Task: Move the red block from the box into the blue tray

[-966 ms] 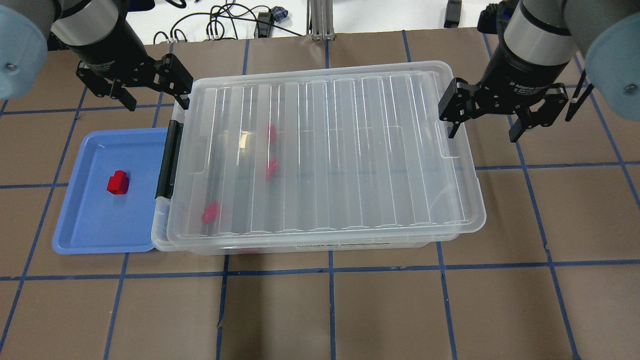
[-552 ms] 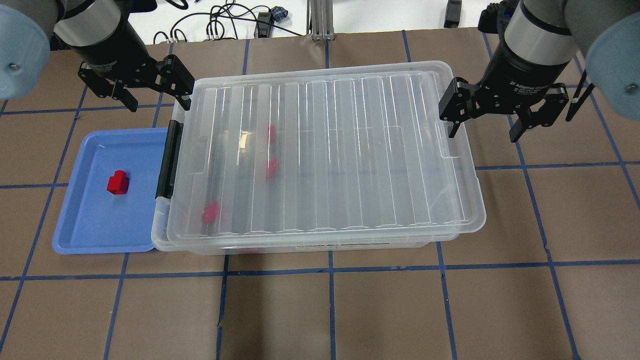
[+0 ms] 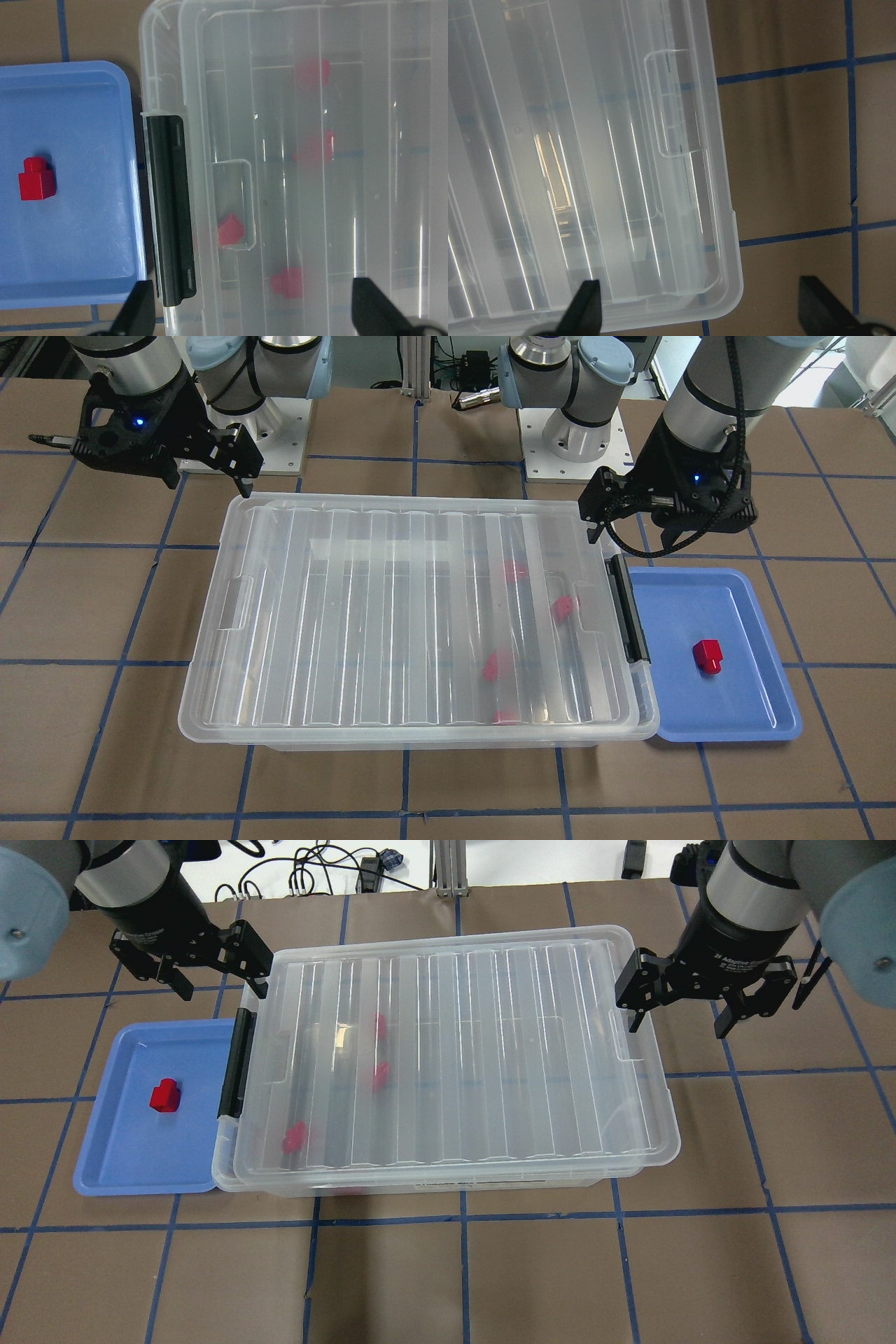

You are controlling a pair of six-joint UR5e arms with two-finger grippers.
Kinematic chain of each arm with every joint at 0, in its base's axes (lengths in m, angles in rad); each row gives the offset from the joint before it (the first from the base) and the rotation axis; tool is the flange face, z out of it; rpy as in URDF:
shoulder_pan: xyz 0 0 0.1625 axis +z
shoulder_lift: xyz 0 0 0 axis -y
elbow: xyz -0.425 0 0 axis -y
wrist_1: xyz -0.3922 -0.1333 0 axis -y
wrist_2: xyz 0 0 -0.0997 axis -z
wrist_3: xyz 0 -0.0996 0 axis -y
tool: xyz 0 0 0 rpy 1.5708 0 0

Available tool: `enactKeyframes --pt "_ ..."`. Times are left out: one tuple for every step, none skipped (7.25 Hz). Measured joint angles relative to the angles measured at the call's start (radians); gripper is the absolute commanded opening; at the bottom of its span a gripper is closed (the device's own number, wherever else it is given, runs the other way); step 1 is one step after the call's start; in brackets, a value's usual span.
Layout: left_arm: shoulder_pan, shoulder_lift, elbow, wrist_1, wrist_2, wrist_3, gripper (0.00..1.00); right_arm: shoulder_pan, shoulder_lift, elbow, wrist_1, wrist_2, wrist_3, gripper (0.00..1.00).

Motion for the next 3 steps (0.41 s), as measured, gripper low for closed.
enactKeyframes --pt "0.000 0.000 -0.001 -0.001 0.000 0.000 1.00 0.000 0.001 0.000 -0.001 0.000 0.000 1.00" --pt "0.000 0.000 -0.001 -0.001 0.000 0.000 1.00 0.000 0.000 -0.002 -0.001 0.002 0.000 1.00" --pt "0.000 0.000 0.000 -0.001 0.000 0.000 1.00 -0.002 -0.001 -0.006 0.000 0.006 -0.001 1.00"
